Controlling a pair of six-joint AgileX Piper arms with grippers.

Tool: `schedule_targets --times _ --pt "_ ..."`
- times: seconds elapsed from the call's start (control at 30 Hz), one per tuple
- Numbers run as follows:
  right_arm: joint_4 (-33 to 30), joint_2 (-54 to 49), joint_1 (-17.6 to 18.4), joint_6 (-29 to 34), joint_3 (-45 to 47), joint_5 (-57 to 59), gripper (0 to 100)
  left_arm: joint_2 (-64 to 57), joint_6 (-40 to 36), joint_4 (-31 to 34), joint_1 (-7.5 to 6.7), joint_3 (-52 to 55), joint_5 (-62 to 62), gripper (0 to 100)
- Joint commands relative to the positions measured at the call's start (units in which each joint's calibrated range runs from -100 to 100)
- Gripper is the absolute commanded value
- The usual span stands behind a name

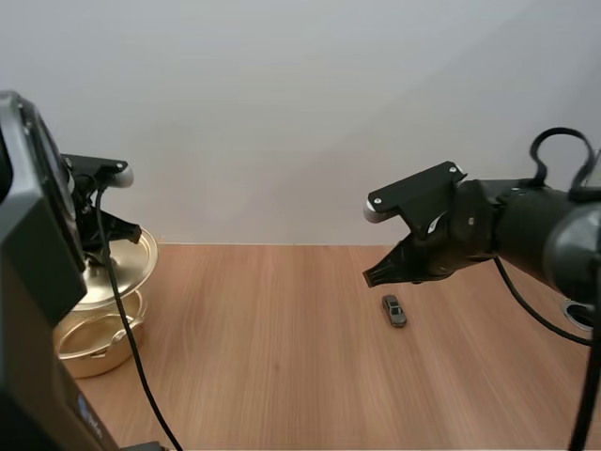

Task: Open the pot, put the car inside, and close it

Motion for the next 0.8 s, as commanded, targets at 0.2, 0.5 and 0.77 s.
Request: schedule_targets --times 0.2,0.5,0.77 --pt "-9.75 18.21 0.04 10.89 -2.51 -10.49 72 -12.77 3.72 -7.06 0.03 -4.98 1.19 0" --pt "-8.76 28.54 -0.54 10.89 -10.5 -9.43 79 -23.34 5.98 -10.49 0.03 -7.19 0.61 0" --pt "-8.28 34.41 -1.81 10.89 -12.59 -10.78 88 -27.9 6.82 -11.33 0.03 -7.19 0.27 0"
